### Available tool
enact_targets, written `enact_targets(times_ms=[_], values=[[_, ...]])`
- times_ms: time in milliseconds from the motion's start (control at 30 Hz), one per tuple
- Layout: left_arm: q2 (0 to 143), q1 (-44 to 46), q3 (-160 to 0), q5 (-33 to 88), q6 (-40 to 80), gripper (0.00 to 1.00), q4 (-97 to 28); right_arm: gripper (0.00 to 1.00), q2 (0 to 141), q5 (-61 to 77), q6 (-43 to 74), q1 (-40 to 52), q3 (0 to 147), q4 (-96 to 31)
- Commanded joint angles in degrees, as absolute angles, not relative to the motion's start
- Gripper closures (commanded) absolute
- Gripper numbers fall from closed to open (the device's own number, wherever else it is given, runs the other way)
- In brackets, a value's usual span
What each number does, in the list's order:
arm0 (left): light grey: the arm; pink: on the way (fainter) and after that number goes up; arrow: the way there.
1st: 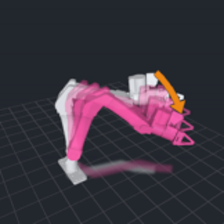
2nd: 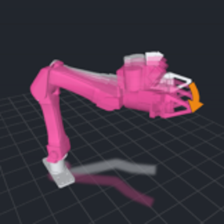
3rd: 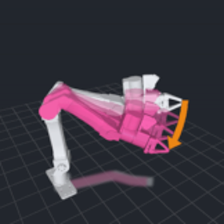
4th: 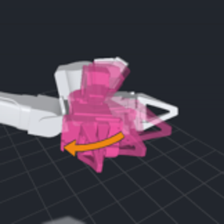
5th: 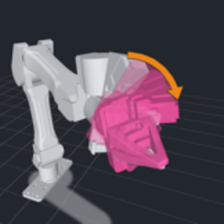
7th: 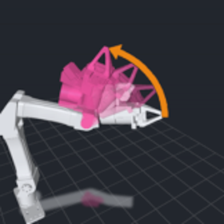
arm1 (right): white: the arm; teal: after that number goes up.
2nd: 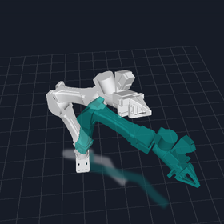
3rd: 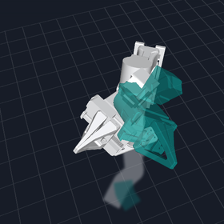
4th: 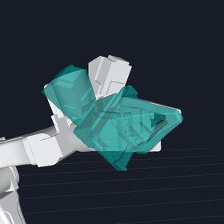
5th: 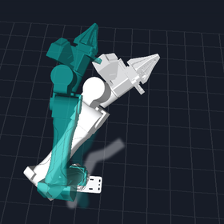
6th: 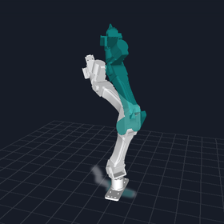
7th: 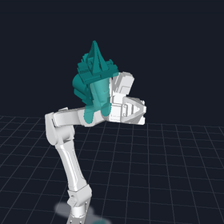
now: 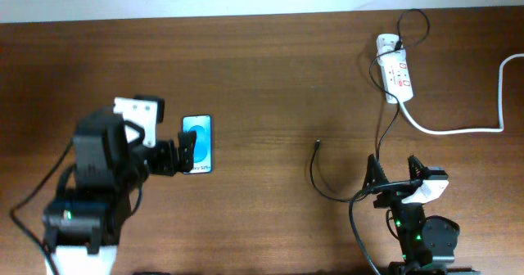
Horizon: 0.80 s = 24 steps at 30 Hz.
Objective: Plug charger to phone and switch on socket
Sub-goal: 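Move the left gripper forward over the Galaxy S25+ phone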
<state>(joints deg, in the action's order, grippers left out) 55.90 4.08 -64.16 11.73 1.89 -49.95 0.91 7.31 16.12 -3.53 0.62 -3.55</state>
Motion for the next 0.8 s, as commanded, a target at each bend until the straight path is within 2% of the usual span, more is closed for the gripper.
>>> enact_targets(times_ms=[0,333,567,767], values=[[62.4,3.9,-70.6,17.8,3.2,0.01,-53.5,0.02,0.4,7.0,16.1,-3.0,0.3,-3.9],[71.3,3.9,-70.6,17.9,3.2,0.01,-53.9,0.02,0.4,7.0,16.1,-3.0,0.3,-3.9],[78.0,3.9,-70.6,7.7,7.3,0.01,-53.8,0.02,0.4,7.0,16.1,-3.0,0.3,-3.9],[84.6,4.0,-70.6,7.6,7.3,0.01,-53.1,0.02,0.4,7.0,16.1,-3.0,0.3,-3.9]])
